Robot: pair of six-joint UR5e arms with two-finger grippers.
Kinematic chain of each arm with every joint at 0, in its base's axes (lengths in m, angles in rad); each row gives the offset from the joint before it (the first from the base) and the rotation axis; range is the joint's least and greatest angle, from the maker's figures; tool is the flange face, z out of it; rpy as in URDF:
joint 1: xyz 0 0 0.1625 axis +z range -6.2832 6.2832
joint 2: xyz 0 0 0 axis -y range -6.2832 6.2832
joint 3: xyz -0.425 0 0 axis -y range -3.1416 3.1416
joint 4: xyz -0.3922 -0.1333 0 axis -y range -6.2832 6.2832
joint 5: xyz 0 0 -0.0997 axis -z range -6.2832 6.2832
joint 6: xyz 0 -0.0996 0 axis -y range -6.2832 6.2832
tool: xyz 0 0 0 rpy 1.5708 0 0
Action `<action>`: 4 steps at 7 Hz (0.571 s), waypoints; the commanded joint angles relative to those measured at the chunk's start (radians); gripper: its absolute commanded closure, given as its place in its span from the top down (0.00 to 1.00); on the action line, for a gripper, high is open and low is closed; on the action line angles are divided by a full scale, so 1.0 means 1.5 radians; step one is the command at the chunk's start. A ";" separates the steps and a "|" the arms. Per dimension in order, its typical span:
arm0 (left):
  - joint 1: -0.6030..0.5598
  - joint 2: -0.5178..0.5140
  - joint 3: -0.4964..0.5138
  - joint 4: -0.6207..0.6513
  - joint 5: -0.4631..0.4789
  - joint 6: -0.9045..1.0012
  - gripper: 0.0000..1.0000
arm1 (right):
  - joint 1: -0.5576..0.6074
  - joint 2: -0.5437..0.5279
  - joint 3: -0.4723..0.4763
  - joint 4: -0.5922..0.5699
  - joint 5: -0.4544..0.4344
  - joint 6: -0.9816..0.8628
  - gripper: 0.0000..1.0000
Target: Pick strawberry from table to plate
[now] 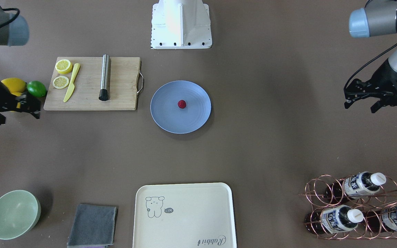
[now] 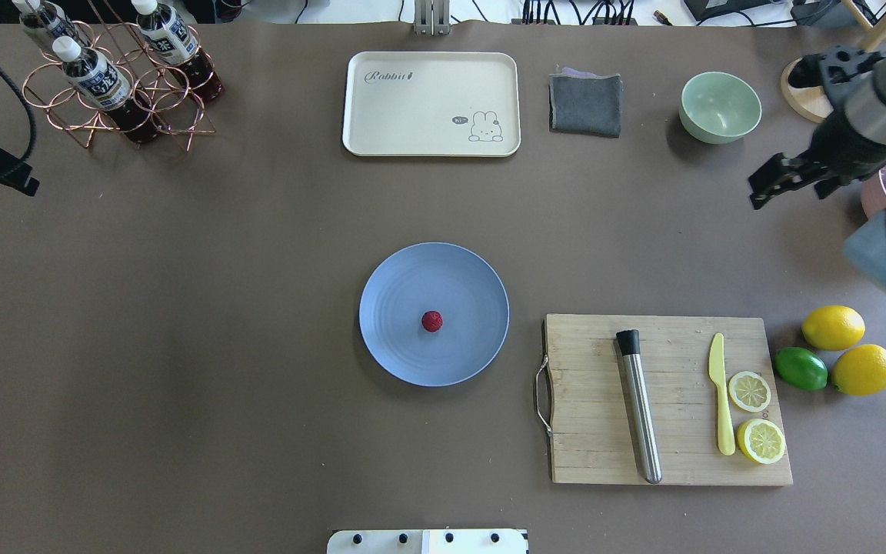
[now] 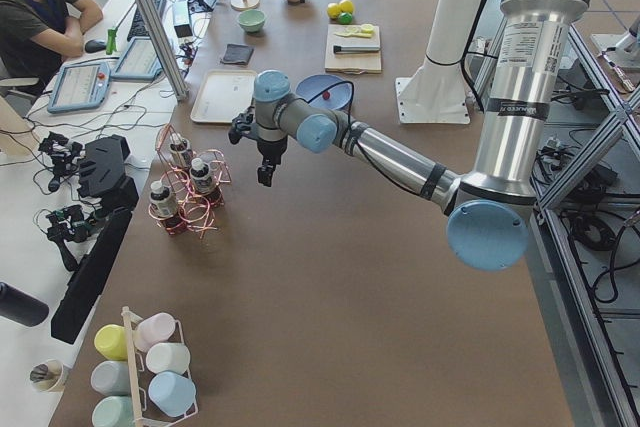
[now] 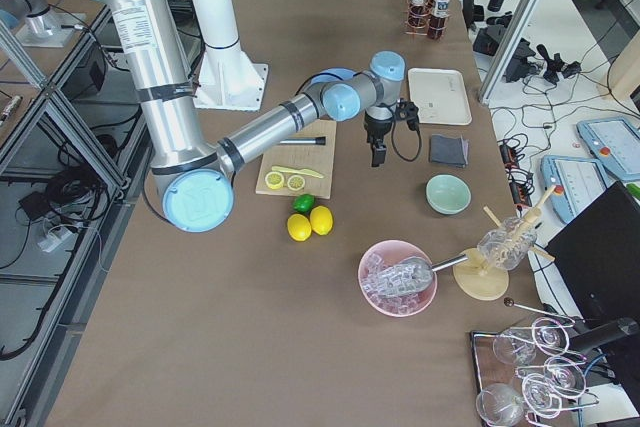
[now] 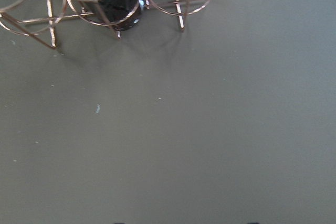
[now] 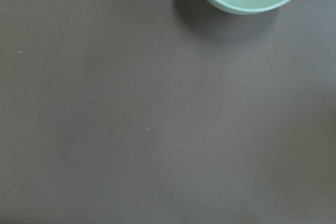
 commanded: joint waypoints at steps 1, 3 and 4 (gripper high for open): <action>-0.093 0.052 0.002 0.002 -0.052 0.097 0.97 | 0.172 -0.089 -0.049 -0.004 0.025 -0.261 1.00; -0.158 0.083 0.016 0.002 -0.059 0.190 0.97 | 0.285 -0.094 -0.135 -0.027 0.069 -0.439 1.00; -0.179 0.086 0.023 0.002 -0.094 0.195 0.97 | 0.329 -0.119 -0.135 -0.033 0.069 -0.478 1.00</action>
